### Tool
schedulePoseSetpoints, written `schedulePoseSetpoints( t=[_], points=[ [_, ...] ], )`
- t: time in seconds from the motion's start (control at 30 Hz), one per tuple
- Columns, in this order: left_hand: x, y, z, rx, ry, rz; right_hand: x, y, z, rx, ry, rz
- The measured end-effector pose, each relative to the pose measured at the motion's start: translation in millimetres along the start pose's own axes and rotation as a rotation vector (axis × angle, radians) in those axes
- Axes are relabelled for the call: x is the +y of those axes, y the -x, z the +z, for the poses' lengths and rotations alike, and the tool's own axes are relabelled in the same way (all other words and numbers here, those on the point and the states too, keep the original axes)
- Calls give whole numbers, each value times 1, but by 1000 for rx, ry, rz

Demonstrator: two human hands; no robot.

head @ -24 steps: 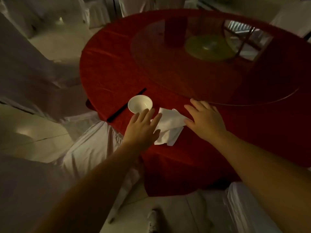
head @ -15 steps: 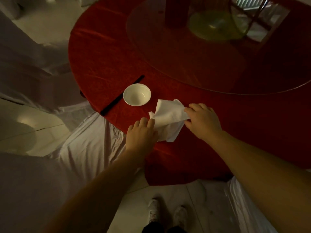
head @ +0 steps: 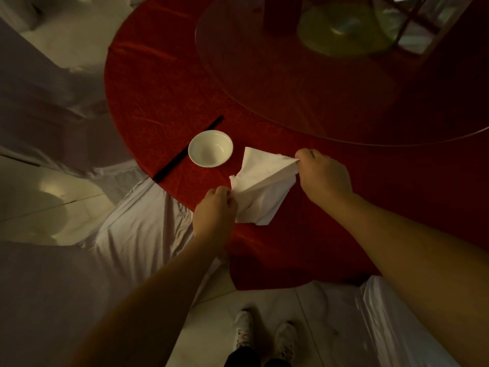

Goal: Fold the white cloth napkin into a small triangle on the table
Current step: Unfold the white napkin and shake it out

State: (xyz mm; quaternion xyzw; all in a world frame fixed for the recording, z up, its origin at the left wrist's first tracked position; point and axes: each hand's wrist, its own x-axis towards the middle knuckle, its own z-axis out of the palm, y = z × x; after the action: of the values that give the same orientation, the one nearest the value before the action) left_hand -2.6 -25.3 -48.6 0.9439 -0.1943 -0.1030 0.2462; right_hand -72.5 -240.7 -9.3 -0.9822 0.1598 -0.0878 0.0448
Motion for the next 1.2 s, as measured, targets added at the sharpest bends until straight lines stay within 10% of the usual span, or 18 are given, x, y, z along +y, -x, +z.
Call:
schedulePoseSetpoints(
  t=[1.2],
  points=[
    [159,23,-93,-39,611,502,45,17,-318,507,-114,-177]
  ],
)
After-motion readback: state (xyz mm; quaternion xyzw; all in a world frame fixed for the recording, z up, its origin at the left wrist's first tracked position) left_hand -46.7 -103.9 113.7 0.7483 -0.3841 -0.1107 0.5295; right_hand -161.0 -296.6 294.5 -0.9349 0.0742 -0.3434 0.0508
